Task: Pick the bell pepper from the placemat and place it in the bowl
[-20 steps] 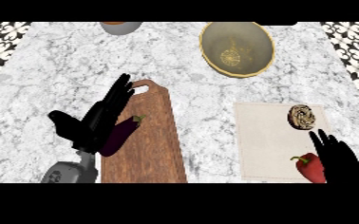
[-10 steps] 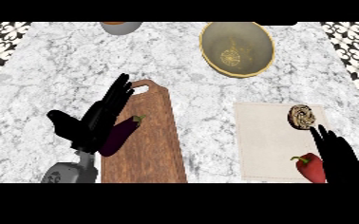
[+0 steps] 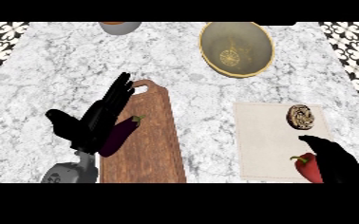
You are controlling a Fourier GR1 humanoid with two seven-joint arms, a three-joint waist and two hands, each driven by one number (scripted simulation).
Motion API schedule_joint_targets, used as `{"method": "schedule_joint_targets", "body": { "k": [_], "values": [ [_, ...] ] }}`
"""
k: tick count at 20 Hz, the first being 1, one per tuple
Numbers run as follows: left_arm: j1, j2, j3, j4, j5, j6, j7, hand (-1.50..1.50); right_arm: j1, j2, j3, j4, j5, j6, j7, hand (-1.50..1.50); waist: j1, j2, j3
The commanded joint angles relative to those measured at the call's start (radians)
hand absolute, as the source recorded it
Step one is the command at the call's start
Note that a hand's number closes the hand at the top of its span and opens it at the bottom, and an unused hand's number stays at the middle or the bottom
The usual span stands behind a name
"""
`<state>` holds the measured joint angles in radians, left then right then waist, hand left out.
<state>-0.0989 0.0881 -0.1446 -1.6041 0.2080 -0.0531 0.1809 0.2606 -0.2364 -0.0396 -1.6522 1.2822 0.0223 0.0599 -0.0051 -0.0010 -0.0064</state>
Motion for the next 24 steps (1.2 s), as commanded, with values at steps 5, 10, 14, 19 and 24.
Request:
{"method": "schedule_joint_targets", "body": {
  "k": [5,10,14,19,24],
  "values": [
    [0.032,-0.004,0.018,-0.001,-0.017,-0.024,-0.037,0.0,-0.028,-0.025,-0.032,0.089,0.002,-0.129,-0.112,1.5,0.005,0.0,0.007],
    [0.019,-0.025,0.001,0.043,-0.043,-0.027,-0.057,0.0,-0.021,0.009,0.024,0.021,0.053,-0.095,-0.073,1.5,0.003,0.0,0.006],
    [0.012,-0.008,0.031,0.019,-0.018,-0.033,-0.019,0.0,-0.029,0.01,0.016,0.044,0.07,-0.153,-0.092,1.5,0.005,0.0,0.006],
    [-0.039,-0.033,-0.008,0.031,-0.023,-0.042,-0.011,0.0,-0.192,0.227,0.177,0.077,0.153,0.117,0.279,1.5,0.072,0.016,0.006],
    [-0.055,-0.041,-0.027,0.039,-0.026,-0.05,-0.002,0.0,-0.27,0.231,0.206,0.042,0.146,0.23,0.499,1.5,0.101,0.024,0.006]
  ]
}}
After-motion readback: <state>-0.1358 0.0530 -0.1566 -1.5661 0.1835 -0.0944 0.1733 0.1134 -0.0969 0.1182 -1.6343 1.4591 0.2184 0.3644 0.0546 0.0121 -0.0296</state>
